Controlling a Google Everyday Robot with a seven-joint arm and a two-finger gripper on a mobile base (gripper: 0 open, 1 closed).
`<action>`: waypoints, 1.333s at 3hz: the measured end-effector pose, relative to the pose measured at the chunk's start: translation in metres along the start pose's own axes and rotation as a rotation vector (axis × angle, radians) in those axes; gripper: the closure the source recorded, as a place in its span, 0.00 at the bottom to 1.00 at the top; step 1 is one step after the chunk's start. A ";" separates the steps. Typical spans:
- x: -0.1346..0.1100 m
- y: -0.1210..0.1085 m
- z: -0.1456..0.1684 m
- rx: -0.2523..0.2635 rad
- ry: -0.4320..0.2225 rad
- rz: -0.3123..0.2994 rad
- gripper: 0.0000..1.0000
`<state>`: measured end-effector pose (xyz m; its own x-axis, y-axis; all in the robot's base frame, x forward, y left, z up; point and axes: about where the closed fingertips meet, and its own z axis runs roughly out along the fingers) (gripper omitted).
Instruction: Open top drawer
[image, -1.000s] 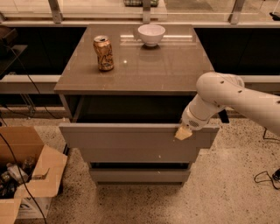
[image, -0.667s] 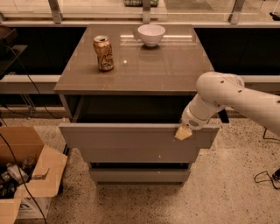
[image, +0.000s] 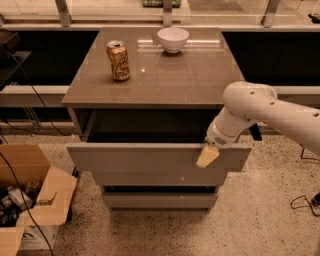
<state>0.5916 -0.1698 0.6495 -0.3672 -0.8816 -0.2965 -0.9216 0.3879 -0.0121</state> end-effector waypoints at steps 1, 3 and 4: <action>0.022 0.019 -0.002 -0.060 0.036 0.000 0.00; 0.038 0.034 -0.003 -0.105 0.050 0.009 0.18; 0.038 0.034 -0.005 -0.105 0.050 0.009 0.42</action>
Offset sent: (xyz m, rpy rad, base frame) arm -0.1150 -0.0554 -0.0192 0.0302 0.2692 0.0167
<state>0.5459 -0.1913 0.6425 -0.3789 -0.8914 -0.2485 -0.9254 0.3679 0.0914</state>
